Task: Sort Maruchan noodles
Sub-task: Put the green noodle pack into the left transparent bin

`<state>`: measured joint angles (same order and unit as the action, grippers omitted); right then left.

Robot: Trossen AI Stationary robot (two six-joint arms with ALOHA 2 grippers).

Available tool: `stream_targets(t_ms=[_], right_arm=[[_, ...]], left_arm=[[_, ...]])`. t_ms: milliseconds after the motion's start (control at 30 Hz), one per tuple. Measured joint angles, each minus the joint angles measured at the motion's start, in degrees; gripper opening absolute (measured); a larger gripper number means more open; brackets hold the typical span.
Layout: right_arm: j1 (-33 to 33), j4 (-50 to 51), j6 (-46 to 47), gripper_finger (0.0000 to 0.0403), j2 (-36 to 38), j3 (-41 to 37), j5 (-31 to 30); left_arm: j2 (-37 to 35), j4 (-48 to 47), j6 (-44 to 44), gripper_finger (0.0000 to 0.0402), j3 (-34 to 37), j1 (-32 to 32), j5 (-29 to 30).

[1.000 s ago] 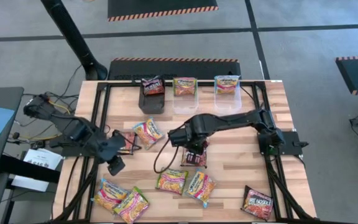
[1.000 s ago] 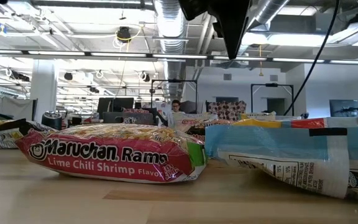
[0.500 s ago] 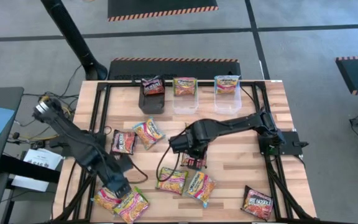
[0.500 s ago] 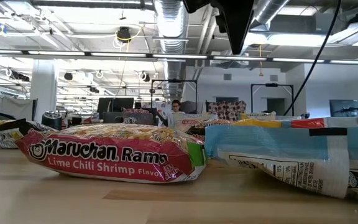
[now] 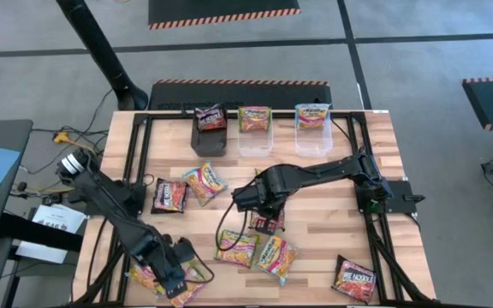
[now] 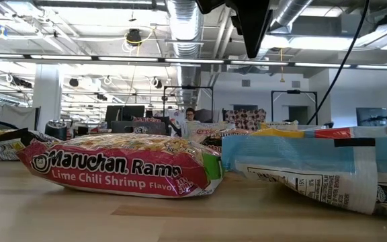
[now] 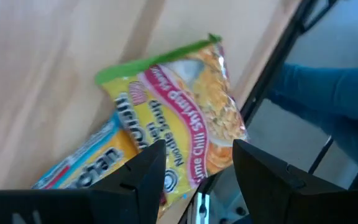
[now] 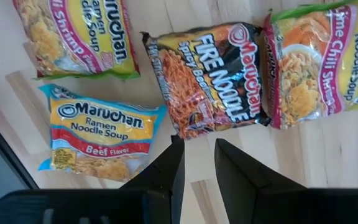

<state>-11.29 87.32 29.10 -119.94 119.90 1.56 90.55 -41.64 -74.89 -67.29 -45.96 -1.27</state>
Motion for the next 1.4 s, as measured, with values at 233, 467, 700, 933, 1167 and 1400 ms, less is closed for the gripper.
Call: stream_targets(t_ms=[233,467,700,933,1167,1400], right_arm=[[0.00,-1.20,0.00,0.0113,0.00,0.00,-0.07],[0.00,-1.20,0.90,0.0113,0.00,0.00,-0.07],[0.00,-2.61,1.00,0.0113,0.00,0.00,-0.07],[0.02,-3.56,1.05,0.0113,0.00,0.00,-0.07],[0.04,-3.60,1.05,0.0113,0.00,0.00,-0.07],[-0.61,-3.60,1.29,0.0113,0.00,0.00,-0.08]], left_arm=[[5.09,1.02,4.30,0.0173,0.00,-0.71,-2.54],[7.21,2.28,6.18,0.0173,0.00,-1.26,-1.59],[7.80,2.57,9.33,0.0173,-0.07,-1.35,-1.07],[11.80,5.65,9.81,0.0173,-0.04,-1.83,-1.73],[13.16,6.78,10.14,0.0173,-0.17,-1.84,-0.54],[17.62,6.41,9.35,0.0166,-0.60,-1.76,-1.69]])
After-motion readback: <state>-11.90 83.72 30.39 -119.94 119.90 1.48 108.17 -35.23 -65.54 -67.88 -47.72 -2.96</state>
